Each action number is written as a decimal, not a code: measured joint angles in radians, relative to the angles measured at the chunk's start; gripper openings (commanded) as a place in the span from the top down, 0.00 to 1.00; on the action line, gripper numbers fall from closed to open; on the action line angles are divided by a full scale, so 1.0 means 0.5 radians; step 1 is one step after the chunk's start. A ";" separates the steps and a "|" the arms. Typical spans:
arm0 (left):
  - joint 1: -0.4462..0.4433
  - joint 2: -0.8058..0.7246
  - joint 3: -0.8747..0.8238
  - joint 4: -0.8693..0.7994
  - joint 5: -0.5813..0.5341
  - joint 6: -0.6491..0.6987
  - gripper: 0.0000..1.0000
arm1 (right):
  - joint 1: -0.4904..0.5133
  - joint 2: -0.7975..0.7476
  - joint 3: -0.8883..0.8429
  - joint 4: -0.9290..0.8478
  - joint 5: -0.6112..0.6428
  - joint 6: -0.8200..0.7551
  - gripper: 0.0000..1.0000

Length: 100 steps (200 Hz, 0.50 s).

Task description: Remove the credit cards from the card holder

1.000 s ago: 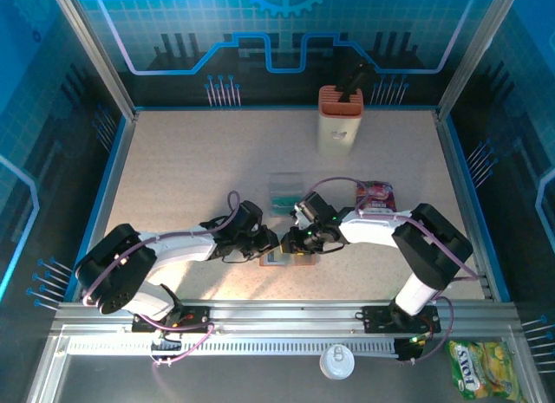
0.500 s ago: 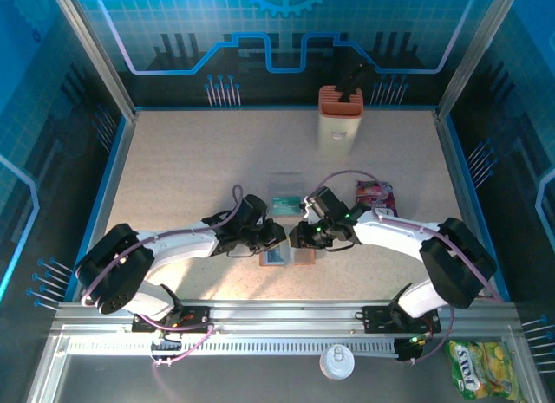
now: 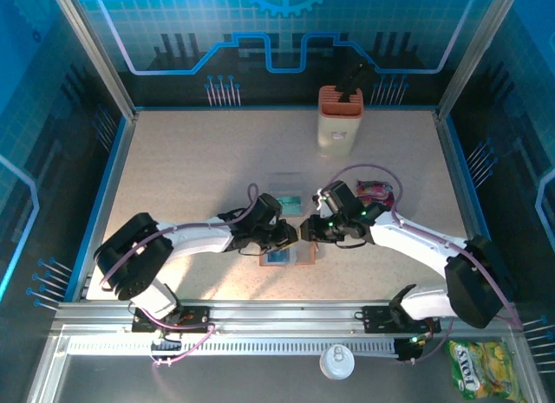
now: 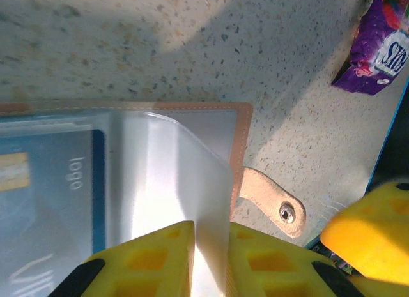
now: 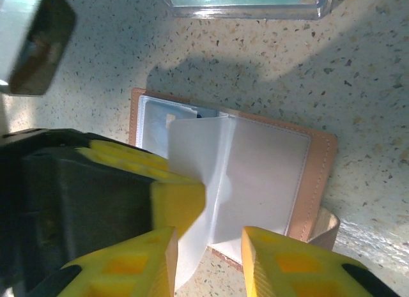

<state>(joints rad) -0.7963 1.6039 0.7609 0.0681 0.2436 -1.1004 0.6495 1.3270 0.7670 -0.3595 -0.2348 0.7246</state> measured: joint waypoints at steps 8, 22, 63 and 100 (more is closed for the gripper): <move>-0.012 0.033 0.018 0.015 0.006 -0.001 0.74 | -0.005 -0.016 -0.005 -0.007 -0.001 0.000 0.67; -0.032 0.088 0.053 0.037 0.020 -0.001 0.69 | -0.011 -0.041 -0.009 -0.022 0.002 0.000 0.66; -0.059 0.198 0.139 0.051 0.045 0.000 0.62 | -0.044 -0.117 -0.029 -0.085 0.038 -0.002 0.65; -0.060 0.210 0.171 0.038 0.048 0.007 0.60 | -0.055 -0.153 -0.029 -0.102 0.051 -0.007 0.65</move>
<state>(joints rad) -0.8261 1.7088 0.8463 0.0872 0.2676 -1.0969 0.6220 1.2503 0.7525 -0.4107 -0.2092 0.7212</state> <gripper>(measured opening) 0.394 0.347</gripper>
